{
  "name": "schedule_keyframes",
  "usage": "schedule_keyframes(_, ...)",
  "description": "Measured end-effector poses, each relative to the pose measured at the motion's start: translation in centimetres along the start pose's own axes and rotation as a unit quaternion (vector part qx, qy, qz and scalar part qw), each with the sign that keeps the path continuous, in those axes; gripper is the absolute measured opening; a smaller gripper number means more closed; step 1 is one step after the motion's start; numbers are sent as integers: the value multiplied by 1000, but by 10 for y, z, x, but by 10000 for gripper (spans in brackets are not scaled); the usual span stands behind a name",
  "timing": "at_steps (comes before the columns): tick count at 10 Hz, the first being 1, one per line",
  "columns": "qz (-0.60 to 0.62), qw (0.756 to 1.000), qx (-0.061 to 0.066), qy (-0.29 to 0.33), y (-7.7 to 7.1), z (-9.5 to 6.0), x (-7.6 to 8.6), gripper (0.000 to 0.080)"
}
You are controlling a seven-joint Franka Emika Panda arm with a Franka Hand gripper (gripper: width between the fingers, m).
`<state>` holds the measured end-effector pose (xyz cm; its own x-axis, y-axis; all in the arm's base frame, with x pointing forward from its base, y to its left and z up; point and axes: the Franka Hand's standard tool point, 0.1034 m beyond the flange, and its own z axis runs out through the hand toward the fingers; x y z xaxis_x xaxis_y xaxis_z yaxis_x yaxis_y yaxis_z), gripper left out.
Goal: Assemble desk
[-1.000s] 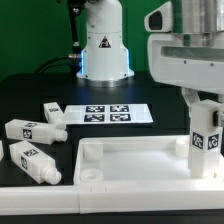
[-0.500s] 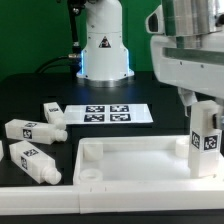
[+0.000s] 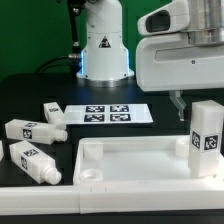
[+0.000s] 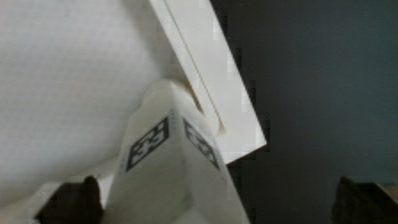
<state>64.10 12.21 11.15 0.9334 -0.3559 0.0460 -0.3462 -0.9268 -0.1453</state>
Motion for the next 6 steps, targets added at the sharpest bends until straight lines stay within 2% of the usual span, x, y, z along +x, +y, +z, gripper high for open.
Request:
schedule_keyframes(1,-46,999,-4,1,1,-1,1,649)
schedule_keyframes(2,-200,980,-19,8,3,-6,6,649)
schedule_keyframes(3,-237,971,-18,7,5,-6,8,649)
schedule_keyframes(4,-217,976,-18,7,5,-5,7,649)
schedule_keyframes(5,-210,978,-19,7,5,-5,7,560)
schedule_keyframes(6,-210,978,-19,7,5,-5,7,377)
